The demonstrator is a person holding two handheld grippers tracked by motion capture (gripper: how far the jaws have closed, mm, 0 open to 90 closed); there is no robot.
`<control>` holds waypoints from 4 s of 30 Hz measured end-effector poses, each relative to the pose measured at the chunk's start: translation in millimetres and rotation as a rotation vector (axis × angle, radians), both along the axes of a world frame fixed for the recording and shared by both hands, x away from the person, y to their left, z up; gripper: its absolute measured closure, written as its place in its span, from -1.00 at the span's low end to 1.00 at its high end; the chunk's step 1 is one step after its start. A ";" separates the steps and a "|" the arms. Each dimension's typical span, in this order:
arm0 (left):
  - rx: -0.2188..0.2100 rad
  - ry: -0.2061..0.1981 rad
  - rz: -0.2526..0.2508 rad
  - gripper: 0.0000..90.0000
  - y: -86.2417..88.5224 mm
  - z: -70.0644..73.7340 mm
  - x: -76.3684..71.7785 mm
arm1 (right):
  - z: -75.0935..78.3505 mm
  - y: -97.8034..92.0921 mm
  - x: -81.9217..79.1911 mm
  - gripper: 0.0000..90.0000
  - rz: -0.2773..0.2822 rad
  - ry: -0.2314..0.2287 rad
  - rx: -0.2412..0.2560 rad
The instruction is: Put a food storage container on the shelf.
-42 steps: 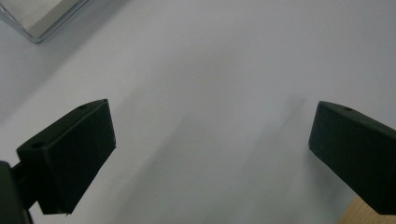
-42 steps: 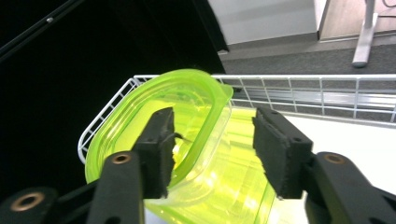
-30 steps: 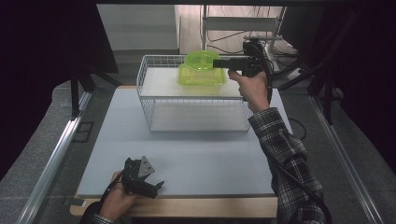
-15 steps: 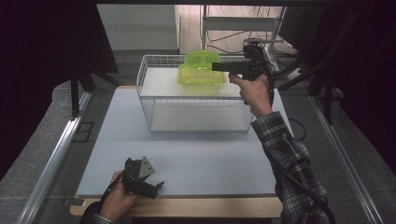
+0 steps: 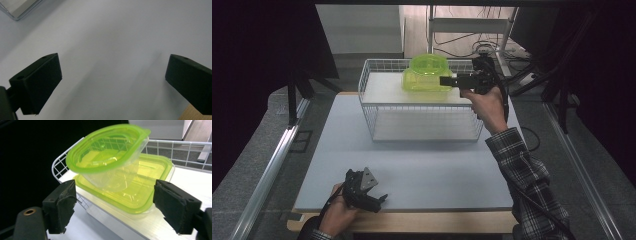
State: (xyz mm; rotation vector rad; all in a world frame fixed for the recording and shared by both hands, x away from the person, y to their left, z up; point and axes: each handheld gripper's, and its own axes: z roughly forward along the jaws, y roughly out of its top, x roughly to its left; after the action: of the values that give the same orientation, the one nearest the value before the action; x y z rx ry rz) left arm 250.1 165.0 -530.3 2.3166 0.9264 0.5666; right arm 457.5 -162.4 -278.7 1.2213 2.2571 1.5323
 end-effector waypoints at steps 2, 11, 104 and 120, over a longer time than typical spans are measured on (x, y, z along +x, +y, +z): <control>-0.008 0.003 0.005 -0.99 0.5 0.2 0.1 | -3.0 -0.7 -1.2 -0.62 0.006 0.001 -0.009; -0.004 0.006 0.001 -0.99 1.2 0.6 0.7 | -15.6 -1.8 -10.2 -0.76 0.031 -0.034 -0.073; -0.011 0.031 0.030 -0.92 -1.1 0.8 -0.1 | -152.7 -39.2 -99.9 -1.00 0.070 -0.111 -0.267; -0.010 0.028 0.029 -0.92 -1.1 0.6 -0.5 | -166.9 -54.8 -116.8 -1.00 0.039 -0.106 -0.293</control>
State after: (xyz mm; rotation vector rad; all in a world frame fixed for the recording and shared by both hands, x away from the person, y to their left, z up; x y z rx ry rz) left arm 249.6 163.9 -529.7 2.3107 0.9745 0.5414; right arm 340.7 -217.2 -445.6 0.9965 2.3427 1.1906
